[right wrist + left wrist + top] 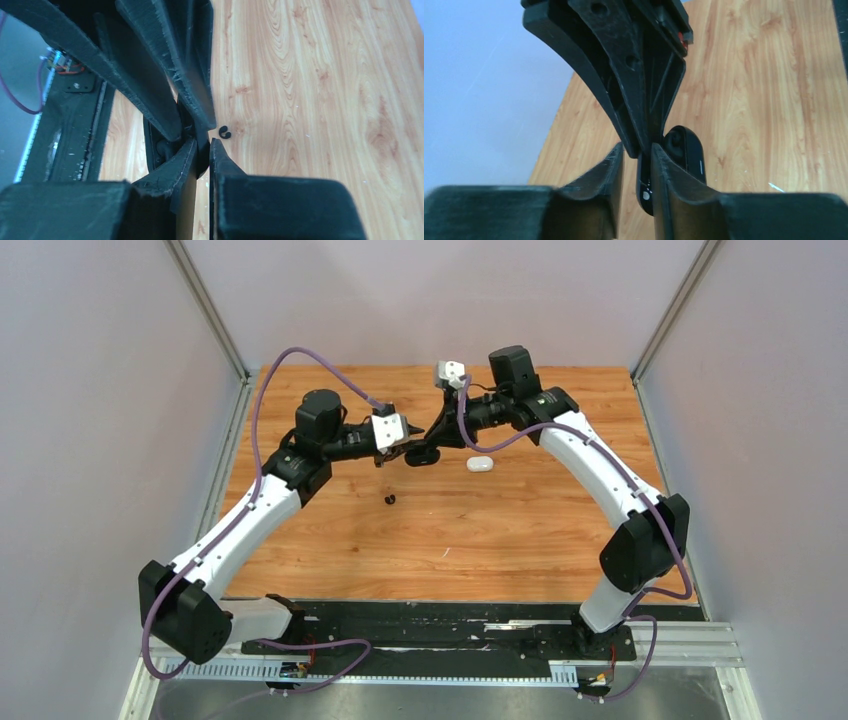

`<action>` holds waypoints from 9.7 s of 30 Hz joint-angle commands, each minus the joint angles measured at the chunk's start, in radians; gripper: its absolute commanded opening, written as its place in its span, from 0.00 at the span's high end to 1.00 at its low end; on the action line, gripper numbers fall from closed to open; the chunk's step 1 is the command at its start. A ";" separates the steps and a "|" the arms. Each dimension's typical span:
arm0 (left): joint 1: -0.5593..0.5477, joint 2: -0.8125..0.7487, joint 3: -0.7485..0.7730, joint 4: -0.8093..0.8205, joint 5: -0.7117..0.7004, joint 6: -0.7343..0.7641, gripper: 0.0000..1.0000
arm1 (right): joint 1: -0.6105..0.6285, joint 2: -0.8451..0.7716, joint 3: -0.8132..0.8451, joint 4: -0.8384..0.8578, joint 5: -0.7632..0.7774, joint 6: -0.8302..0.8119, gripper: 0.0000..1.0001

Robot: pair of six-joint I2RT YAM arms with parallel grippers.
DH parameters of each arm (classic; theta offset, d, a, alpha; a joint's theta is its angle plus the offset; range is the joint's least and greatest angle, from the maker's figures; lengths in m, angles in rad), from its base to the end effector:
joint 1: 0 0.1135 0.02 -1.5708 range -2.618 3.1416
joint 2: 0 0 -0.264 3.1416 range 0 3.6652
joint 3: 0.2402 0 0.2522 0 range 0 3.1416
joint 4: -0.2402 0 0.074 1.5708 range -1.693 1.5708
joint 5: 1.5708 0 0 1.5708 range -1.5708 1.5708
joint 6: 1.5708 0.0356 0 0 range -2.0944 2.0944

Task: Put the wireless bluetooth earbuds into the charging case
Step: Pass from the left arm to the right, then pick up the left earbud from the center of the board.

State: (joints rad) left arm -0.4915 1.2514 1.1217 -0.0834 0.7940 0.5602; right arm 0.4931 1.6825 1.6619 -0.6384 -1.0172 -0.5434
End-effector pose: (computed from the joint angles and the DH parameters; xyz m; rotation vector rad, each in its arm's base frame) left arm 0.2388 -0.1566 0.3710 1.3280 1.1619 -0.6541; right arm 0.3106 0.2013 0.3740 -1.4570 1.4578 1.0835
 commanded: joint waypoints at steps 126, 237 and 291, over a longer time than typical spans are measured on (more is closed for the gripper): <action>0.030 0.550 0.234 -0.627 -0.481 -0.488 0.81 | 0.015 -0.574 -0.648 0.510 0.630 -0.047 1.00; 0.070 0.922 0.683 -1.010 -0.061 -0.055 0.78 | -0.100 -0.541 -0.539 0.367 0.675 0.044 1.00; -0.008 0.534 0.113 -0.486 -0.120 -0.063 0.43 | -0.100 -0.543 -0.524 0.346 0.623 0.085 1.00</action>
State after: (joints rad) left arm -0.5018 1.7737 1.2236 -0.6121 0.6529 0.5190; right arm 0.3958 1.1847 1.1213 -0.3023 -0.3775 -0.4843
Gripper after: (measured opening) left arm 0.568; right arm 0.097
